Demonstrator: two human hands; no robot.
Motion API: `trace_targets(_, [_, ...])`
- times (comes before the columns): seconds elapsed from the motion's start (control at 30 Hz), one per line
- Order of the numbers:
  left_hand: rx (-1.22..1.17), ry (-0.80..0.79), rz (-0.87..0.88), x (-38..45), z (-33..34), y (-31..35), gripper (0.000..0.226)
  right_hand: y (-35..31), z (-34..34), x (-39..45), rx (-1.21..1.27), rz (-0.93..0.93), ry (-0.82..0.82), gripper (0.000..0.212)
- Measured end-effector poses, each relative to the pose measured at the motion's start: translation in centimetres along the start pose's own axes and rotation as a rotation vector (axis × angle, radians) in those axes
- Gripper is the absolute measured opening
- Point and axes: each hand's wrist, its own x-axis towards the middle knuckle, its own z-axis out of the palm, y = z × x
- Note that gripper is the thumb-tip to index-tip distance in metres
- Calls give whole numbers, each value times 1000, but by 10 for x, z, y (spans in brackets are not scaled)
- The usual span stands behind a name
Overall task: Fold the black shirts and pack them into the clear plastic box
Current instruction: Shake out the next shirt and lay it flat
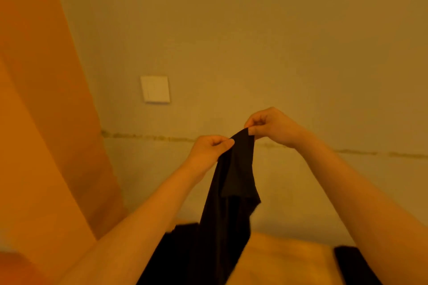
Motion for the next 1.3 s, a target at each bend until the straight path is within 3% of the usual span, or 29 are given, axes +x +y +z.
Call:
trace_targets(0.23, [-78,-10,170,40,14,107,25,-55,-74,4,268,-112,120,20])
trace_targets(0.43, [9,-185,196,58,14,181,22,-95,-113,6,331,-117,278,24])
trace_targets(0.57, [-88,-91,233,71,16,219,15,-111,-122,2,373,-94,410,21])
trace_targets(0.8, [-227,26,298,82,13,263,19,-109,-127,2,318,-43,159,14])
trace_targets(0.9, [-204,72,318,87,-2,270,21,-109,-144,-2,470,-62,213,17])
trace_targets(1.03, [-102,86,317,89,-20,263,17,-116,-163,-1,449,-83,239,18])
trace_targets(1.13, [158,167,393,91,-24,258,18,-127,-167,6,440,-118,250,13])
trace_targets(1.3, [148,-135,469,86,-4,259,9,-147,-161,24,283,-145,235,19])
